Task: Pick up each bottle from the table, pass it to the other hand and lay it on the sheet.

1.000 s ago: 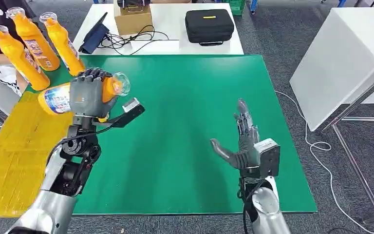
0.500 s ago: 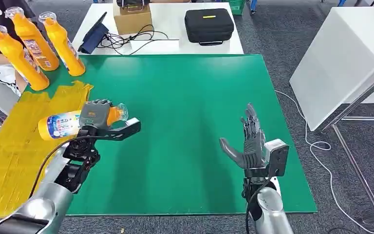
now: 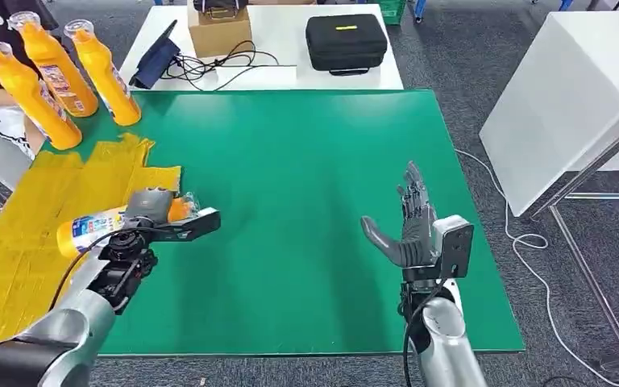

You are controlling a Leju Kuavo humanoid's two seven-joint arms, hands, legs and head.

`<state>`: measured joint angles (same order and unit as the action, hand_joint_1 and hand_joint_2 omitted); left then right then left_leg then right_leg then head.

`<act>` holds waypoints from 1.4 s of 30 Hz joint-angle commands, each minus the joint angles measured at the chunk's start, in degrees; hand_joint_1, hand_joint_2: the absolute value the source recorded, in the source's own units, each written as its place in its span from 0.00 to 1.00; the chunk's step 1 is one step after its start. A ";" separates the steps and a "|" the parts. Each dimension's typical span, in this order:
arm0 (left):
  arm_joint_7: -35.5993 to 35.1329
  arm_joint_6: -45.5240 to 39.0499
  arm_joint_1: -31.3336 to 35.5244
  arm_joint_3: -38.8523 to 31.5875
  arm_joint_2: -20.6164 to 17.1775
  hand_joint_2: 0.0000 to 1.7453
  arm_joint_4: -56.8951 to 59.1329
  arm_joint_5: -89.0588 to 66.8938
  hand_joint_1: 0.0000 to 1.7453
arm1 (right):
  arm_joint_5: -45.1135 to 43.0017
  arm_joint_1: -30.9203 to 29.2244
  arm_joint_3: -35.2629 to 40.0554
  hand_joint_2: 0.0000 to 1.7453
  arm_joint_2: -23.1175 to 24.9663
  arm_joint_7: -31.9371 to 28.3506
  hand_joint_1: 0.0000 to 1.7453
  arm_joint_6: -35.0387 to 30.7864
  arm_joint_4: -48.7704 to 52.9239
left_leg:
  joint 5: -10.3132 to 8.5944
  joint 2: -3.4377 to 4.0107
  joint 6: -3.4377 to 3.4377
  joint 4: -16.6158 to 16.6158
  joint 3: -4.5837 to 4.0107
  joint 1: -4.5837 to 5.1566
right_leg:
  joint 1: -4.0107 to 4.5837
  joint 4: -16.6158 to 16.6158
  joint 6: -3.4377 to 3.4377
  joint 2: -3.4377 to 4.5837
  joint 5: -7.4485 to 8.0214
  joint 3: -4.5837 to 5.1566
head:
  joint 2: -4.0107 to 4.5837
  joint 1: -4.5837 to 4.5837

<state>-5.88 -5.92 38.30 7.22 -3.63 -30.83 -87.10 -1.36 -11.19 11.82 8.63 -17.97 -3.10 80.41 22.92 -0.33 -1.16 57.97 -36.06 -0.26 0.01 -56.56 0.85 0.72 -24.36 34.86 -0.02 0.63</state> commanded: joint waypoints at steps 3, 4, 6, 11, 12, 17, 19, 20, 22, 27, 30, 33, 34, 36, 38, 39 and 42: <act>-2.75 -1.57 3.42 -6.86 -1.09 1.00 11.46 0.70 0.00 | 0.37 -4.02 1.07 1.00 -0.21 0.59 0.00 -0.44 -5.63 | 0.13 0.18 0.05 -0.05 0.38 -0.01 | 0.01 0.07 0.01 0.11 -0.06 -0.34 | 0.00 0.00; -3.17 0.34 3.48 -8.19 -0.99 1.00 12.25 1.50 0.00 | 0.60 -3.91 1.22 1.00 -0.14 0.52 0.00 -0.49 -5.63 | 0.17 0.20 0.07 -0.05 0.47 -0.01 | 0.01 0.08 0.02 0.11 -0.09 -0.43 | 0.00 0.00; -4.37 1.05 3.08 -8.11 -1.16 1.00 12.45 0.81 0.00 | 0.61 -4.19 1.33 1.00 0.06 0.52 0.00 -0.48 -5.88 | 0.08 0.12 0.05 -0.06 0.26 0.01 | -0.01 0.06 0.00 0.04 -0.04 -0.23 | 0.00 0.02; -7.00 -0.82 1.93 -11.14 -0.61 1.00 12.80 0.86 0.00 | 1.20 -5.32 1.31 1.00 0.61 1.12 0.00 -0.53 -6.36 | 0.16 0.27 0.08 -0.11 0.55 0.03 | -0.03 0.09 0.01 0.18 -0.08 -0.49 | 0.00 0.00; -6.94 -1.15 1.82 -11.48 -0.46 1.00 12.76 0.84 0.00 | 1.37 -5.45 1.24 1.00 0.69 1.29 0.00 -0.54 -6.41 | 0.12 0.19 0.05 -0.10 0.50 0.04 | -0.04 0.07 0.00 0.14 -0.05 -0.46 | 0.00 0.02; -5.59 -6.11 1.63 -15.04 1.01 0.00 11.25 2.17 0.00 | 2.00 -5.20 0.82 1.00 0.79 1.45 0.00 -0.32 -6.76 | 0.07 0.05 0.06 -0.08 0.51 0.02 | -0.01 0.07 0.01 0.00 -0.03 -0.48 | 0.00 0.00; 0.16 -7.09 2.19 -19.44 3.01 0.00 9.27 7.29 0.00 | 2.26 -4.38 0.30 1.00 0.88 0.50 0.00 0.00 -5.99 | 0.06 -0.01 0.05 -0.07 0.50 0.01 | 0.00 0.07 0.02 -0.07 -0.05 -0.48 | 0.00 0.00; 0.16 -6.90 2.50 -19.38 3.30 0.00 9.18 7.29 0.00 | 2.26 -4.29 0.30 1.00 0.87 0.47 0.00 0.03 -5.95 | 0.09 -0.02 0.06 -0.08 0.58 -0.01 | 0.01 0.09 0.03 -0.10 -0.07 -0.57 | 0.00 0.02; 0.29 -6.84 2.34 -19.64 3.59 0.00 8.16 7.54 0.00 | 2.19 -3.96 0.11 0.00 0.95 0.22 0.00 0.22 -5.40 | 0.02 -0.10 0.06 -0.05 0.43 -0.01 | 0.01 0.06 0.02 -0.14 -0.05 -0.44 | 0.00 0.00; 11.85 -4.56 -2.75 -20.10 9.44 0.00 -11.28 21.58 0.00 | 5.13 -1.46 -1.95 0.00 2.02 -1.71 0.00 -1.32 -1.89 | -0.02 -0.33 0.04 -0.03 0.36 0.00 | -0.02 0.03 0.04 -0.34 -0.10 -0.43 | 0.00 0.02; 11.26 -3.86 -3.57 -19.53 9.26 0.00 -12.72 21.97 0.00 | 5.21 -1.49 -2.00 0.00 2.07 -1.69 0.00 -1.29 -1.87 | 0.04 -0.33 0.05 0.01 0.39 0.02 | -0.04 0.02 0.05 -0.33 -0.15 -0.46 | 0.00 -0.02; 19.96 -5.01 -6.97 -17.30 9.87 0.00 -20.59 31.71 0.00 | 6.36 -0.42 -2.32 0.00 2.07 -2.93 0.00 -2.49 -0.86 | 0.09 -0.08 0.05 -0.01 0.39 0.04 | -0.05 0.03 0.02 -0.07 -0.08 -0.43 | 0.00 -0.02; 19.60 -5.47 -9.54 -16.02 10.23 0.00 -26.19 33.03 0.00 | 6.42 0.78 -2.36 0.00 2.01 -3.16 0.00 -2.57 0.21 | 0.09 -0.09 0.04 -0.01 0.34 0.05 | -0.06 0.03 0.02 -0.09 -0.08 -0.38 | 0.00 0.00; 16.39 -5.33 -16.76 -11.99 10.14 0.00 -40.13 36.58 0.00 | 7.38 3.31 -2.08 0.00 1.73 -3.79 0.00 -3.53 1.84 | 0.08 -0.10 0.05 -0.05 0.32 0.06 | -0.07 0.07 0.01 -0.12 -0.08 -0.31 | 0.00 0.00; 19.51 -1.83 -21.68 -9.74 10.12 0.00 -47.55 46.64 0.00 | 7.60 5.53 -2.21 0.00 1.72 -4.62 0.00 -4.19 2.07 | 0.16 -0.11 0.07 -0.05 0.44 0.04 | -0.03 0.11 0.01 -0.15 -0.15 -0.44 | 0.00 0.00; 22.64 4.36 -24.07 -8.40 9.87 0.00 -50.65 56.96 0.00 | 6.78 6.55 -2.13 0.00 1.60 -5.52 0.00 -3.72 2.21 | 0.23 -0.08 0.08 -0.10 0.60 0.06 | -0.04 0.15 0.02 -0.14 -0.22 -0.59 | 0.00 0.02; 24.77 9.75 -28.84 -5.51 8.76 0.00 -55.38 66.63 0.00 | 7.48 8.14 -1.44 0.00 1.62 -7.00 0.00 -3.30 4.13 | 0.21 -0.02 0.05 -0.06 0.37 0.07 | -0.06 0.08 0.02 -0.06 -0.17 -0.32 | 0.00 0.02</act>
<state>14.41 -6.95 23.18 -6.72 5.47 -62.59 -39.92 5.99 -7.44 11.23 10.86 -22.59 -6.73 81.63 23.03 -0.40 -1.13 57.97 -35.88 -0.21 -0.04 -56.55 0.83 0.66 -24.45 34.73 -0.02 0.66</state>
